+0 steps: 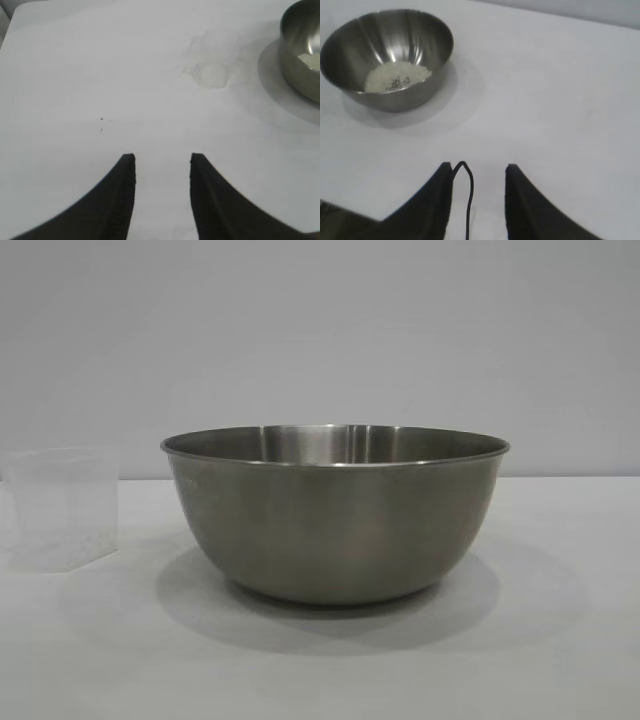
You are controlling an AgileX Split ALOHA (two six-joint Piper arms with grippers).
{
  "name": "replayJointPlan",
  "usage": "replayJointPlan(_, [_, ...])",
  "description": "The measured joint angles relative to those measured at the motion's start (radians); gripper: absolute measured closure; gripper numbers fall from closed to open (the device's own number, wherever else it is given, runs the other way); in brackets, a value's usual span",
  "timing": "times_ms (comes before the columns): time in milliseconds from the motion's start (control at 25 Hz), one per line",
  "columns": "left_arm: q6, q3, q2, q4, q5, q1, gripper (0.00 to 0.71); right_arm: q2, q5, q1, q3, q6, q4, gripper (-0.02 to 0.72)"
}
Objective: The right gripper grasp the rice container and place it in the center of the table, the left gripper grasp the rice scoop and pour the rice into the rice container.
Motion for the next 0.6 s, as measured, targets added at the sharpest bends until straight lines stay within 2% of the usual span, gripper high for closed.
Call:
replayJointPlan(280, [0.0,0.0,-0.002,0.002,0.0,0.002,0.49,-0.003,0.006,-0.243,0.0,0.0,0.002,0.461])
replayJointPlan(360, [0.0,0.0,-0.002,0.002,0.0,0.025,0.49,-0.003,0.006,-0.295,0.0,0.0,0.004,0.461])
replayJointPlan(480, [0.0,0.0,-0.002,0.002,0.0,0.05,0.49,-0.003,0.006,-0.343,0.0,0.0,0.004,0.461])
replayJointPlan(600, [0.0,0.0,-0.002,0.002,0.0,0.052,0.49,-0.003,0.006,-0.363,0.0,0.0,0.004,0.461])
